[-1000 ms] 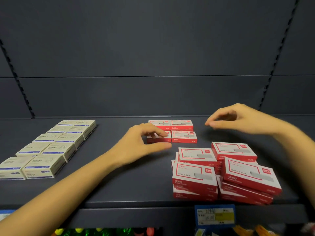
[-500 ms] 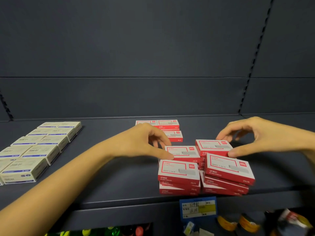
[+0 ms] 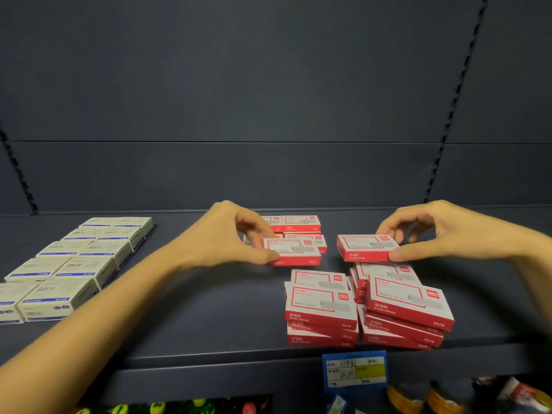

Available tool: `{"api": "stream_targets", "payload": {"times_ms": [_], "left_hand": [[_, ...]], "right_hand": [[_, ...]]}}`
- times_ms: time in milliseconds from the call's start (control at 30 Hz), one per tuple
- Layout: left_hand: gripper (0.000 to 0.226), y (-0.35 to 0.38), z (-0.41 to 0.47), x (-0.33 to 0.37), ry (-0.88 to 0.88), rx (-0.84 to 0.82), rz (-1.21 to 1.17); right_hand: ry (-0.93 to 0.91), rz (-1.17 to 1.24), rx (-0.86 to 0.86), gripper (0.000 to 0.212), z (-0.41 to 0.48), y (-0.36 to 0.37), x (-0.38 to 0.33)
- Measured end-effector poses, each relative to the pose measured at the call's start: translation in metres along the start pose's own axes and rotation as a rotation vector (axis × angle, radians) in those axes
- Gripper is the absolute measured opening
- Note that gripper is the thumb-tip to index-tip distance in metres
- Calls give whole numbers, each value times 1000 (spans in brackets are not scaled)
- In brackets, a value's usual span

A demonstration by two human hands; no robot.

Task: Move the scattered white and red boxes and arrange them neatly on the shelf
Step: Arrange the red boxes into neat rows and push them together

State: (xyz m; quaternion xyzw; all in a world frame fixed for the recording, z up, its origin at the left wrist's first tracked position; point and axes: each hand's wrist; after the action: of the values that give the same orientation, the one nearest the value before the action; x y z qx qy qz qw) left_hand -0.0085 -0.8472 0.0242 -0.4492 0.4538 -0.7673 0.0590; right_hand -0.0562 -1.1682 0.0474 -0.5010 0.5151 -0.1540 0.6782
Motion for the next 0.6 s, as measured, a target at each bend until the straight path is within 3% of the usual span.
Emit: {"api": "stream_targets", "payload": {"times_ms": [200,333,600], "left_hand": [[16,-23,0,-29,-117,150,-21],[16,-18,9,-45,-189,151,-60],[29,-5,19,-59,-230,146,-119]], "right_hand": [[-27,4,117,39,38,10,-3],[15,-58,137,31,62,15,1],[76,-113,105,37,86,24,7]]}}
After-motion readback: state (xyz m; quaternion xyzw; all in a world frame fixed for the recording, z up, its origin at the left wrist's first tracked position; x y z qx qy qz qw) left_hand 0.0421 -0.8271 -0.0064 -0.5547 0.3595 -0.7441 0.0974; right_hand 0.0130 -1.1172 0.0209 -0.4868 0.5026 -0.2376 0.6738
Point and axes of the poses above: each hand's wrist, its own z-axis towards the middle knuckle, its own y-axis out of the palm, x = y × z, and after that the axes turned 10 degrees about -x, right-handed
